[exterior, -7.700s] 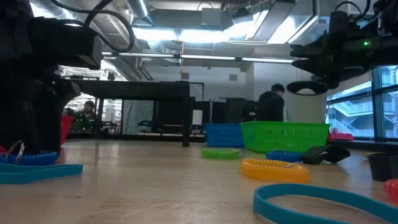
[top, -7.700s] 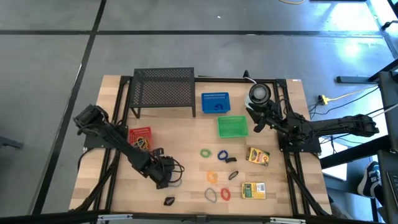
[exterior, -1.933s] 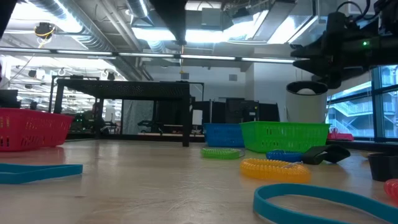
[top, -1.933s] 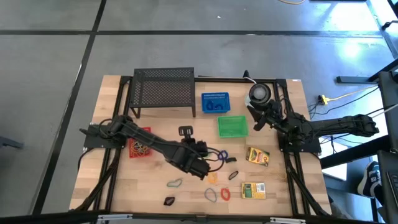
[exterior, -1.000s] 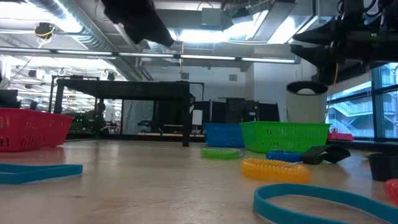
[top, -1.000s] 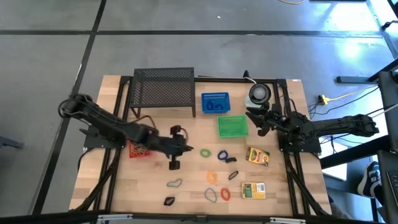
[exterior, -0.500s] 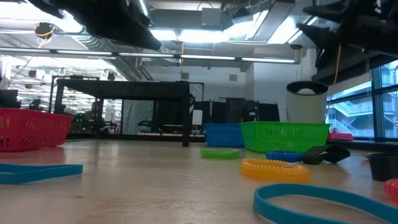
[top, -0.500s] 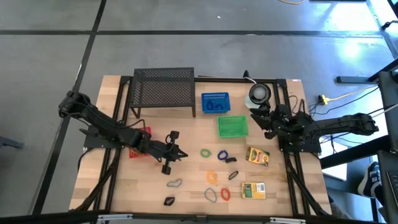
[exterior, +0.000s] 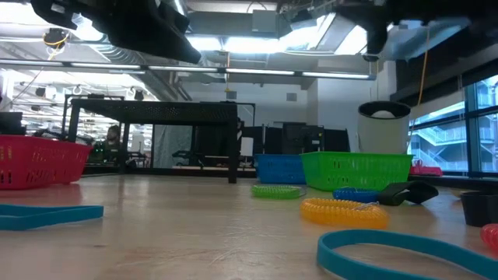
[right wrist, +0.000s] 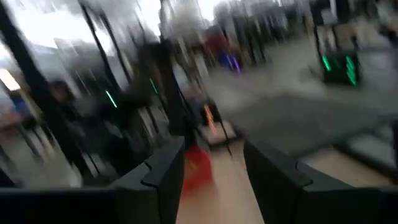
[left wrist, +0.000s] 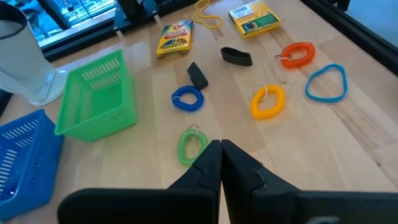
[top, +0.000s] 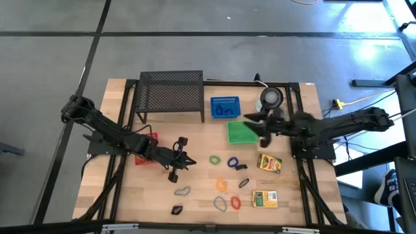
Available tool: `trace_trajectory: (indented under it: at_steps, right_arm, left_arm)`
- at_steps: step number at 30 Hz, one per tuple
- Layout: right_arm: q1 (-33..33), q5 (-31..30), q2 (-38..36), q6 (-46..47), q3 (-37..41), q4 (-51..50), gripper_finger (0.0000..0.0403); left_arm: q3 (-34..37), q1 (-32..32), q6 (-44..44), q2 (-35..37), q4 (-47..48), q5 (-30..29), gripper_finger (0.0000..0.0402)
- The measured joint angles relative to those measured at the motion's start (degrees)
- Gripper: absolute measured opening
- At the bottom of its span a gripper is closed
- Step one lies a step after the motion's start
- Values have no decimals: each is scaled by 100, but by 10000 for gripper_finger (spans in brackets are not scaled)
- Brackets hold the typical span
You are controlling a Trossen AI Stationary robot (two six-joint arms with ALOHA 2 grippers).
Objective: Pick & Place Office Desk Supplies
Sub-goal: Put the crayon box into the green basket
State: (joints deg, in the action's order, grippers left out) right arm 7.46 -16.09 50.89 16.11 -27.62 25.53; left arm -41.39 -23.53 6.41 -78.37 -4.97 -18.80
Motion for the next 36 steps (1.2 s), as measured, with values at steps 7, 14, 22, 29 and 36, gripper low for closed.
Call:
trace_trajectory:
  at_steps: [7,14,22,29,36]
  right_arm:
    - [124,605,1025,2231,-1818,-4588,166]
    - [587,1417,1761,4890,-2535,-6488,166]
    - [1119,1418,2607,6111,-2535,-6536,166]
    - [1343,1805,3387,6645,-2534,-6841,166]
    - [1282,1777,3740,6686,-2533,-7549,166]
  left_arm:
    - [0,0,-222,-2,74,1,4]
    - [0,0,-288,-2,85,1,4]
    - [0,0,-661,-2,79,4,3]
    - [0,-50,-732,-2,87,6,3]
    - [1,-85,-557,-2,92,8,3]
